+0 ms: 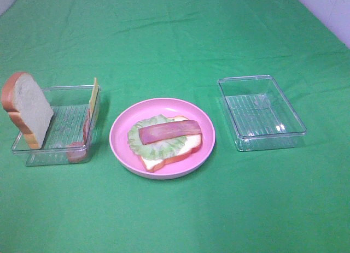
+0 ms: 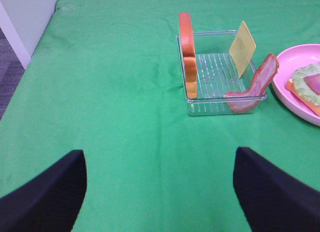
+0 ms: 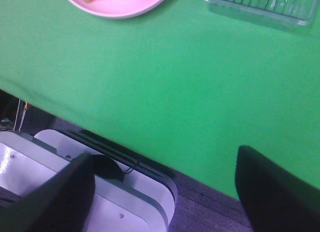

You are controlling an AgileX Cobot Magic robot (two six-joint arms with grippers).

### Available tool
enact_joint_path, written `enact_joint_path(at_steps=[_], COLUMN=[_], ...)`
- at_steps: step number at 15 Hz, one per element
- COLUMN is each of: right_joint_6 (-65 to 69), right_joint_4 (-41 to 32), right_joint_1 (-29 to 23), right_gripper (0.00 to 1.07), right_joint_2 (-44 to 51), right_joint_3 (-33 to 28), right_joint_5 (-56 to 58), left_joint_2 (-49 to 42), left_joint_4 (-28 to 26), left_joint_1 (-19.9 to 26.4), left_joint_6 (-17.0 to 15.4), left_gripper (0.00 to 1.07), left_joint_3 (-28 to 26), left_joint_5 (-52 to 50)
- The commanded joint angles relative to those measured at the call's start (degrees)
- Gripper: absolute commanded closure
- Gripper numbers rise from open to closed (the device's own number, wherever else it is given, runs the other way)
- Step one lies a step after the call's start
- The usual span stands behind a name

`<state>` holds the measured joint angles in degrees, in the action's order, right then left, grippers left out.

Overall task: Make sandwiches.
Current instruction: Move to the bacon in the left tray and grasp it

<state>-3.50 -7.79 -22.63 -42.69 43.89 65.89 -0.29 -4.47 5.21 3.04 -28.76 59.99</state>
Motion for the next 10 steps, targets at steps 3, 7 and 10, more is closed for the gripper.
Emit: enact_joint_path(at_steps=[3, 7, 10], right_joint_6=[-1.89, -3.21, -3.21], right_joint_4=[0.06, 2.29, 2.29], right_joint_1=[-0.06, -0.06, -0.06], right_gripper=[0.34, 0.34, 0.34], right_joint_2=[18.51, 29.45, 37.3], right_joint_3=[-8.14, -12.95, -14.27], right_joint_5=[0.52, -1.2, -4.87], left_joint_2=[-1.15, -1.15, -1.15], left_joint_4=[0.11, 0.11, 0.11], left_joint_1=[0.06, 0.06, 0.06], left_joint_6=[0.06, 0.06, 0.06], left_gripper=[0.3, 0.3, 0.3], left_joint_3=[0.0, 0.0, 0.0], left_joint_5=[-0.52, -0.52, -0.52])
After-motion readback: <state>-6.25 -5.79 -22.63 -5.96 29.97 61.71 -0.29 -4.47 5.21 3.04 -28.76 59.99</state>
